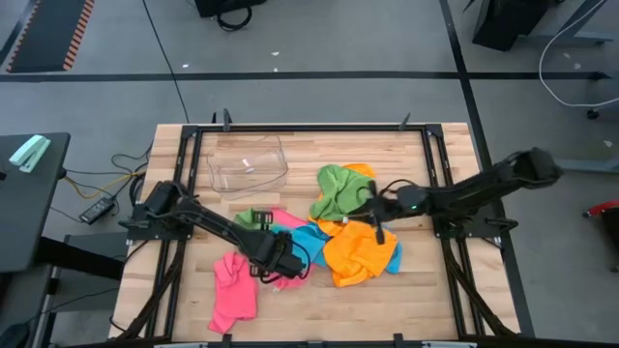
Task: Fold microfiber towels
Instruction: Fold the left blue microfiber towel
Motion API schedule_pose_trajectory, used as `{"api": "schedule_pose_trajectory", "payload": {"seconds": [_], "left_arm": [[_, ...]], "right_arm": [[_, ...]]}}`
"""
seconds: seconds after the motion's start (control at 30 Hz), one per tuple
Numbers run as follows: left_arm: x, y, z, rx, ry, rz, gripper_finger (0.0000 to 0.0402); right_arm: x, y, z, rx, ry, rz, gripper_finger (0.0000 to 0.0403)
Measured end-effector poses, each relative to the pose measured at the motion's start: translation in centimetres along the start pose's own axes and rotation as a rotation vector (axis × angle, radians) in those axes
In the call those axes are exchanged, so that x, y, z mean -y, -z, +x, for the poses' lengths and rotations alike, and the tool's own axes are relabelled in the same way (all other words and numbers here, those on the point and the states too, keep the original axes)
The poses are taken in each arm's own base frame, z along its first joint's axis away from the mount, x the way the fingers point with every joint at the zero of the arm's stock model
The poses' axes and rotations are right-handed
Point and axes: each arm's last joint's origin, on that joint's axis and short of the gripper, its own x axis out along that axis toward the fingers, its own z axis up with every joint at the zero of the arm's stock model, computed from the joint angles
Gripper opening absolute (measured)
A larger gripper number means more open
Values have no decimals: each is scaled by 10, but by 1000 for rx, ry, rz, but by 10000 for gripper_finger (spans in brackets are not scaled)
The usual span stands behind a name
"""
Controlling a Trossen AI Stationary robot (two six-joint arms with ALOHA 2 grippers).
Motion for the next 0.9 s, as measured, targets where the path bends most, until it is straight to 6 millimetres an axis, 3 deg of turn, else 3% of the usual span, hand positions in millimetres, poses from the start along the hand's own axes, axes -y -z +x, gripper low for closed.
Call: {"api": "schedule_pose_trajectory", "payload": {"seconds": [0.23,0.4,0.57,0.7,0.9], "left_arm": [[21,12,-1,4,-15,-39,20],[36,22,-3,7,-27,-2,7],[41,24,-5,24,-23,73,20],[40,20,-9,97,-6,135,17],[44,10,-13,216,36,244,12]], "right_arm": [[-20,-12,50,-143,-79,-63,112],[-36,-16,70,-162,-123,-82,144],[-53,-18,88,-171,-167,-87,154],[-71,-15,97,-188,-206,-89,154],[-94,-18,90,-186,-192,-127,154]]}}
